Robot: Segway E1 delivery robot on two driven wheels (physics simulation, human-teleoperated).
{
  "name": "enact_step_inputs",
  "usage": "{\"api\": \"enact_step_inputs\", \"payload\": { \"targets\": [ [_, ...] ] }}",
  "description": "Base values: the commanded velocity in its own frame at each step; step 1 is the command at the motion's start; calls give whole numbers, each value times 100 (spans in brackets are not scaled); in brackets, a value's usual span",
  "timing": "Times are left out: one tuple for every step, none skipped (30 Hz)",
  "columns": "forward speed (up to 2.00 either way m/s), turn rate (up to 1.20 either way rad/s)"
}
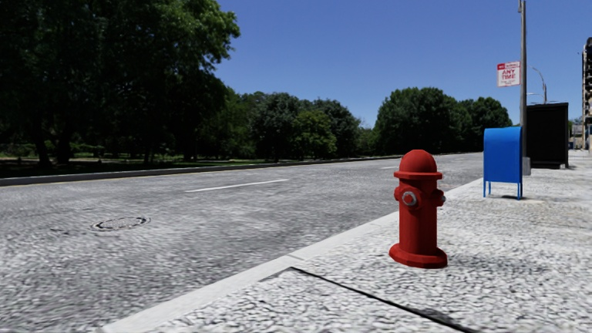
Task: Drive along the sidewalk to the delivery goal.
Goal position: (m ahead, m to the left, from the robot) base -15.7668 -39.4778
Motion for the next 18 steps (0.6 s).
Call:
{"api": "enact_step_inputs", "payload": {
  "targets": [
    [-100,-56],
    [-100,-56],
    [-100,-56],
    [-100,-56],
    [-98,-56],
    [-98,-56],
    [-98,-56],
    [-98,-56],
    [-98,-56],
    [-98,-56],
    [-98,-56],
    [-98,-56],
    [-96,-56],
    [-96,-56],
    [-84,-43],
    [-63,-33],
    [0,-12],
    [0,-12]
  ]
}}
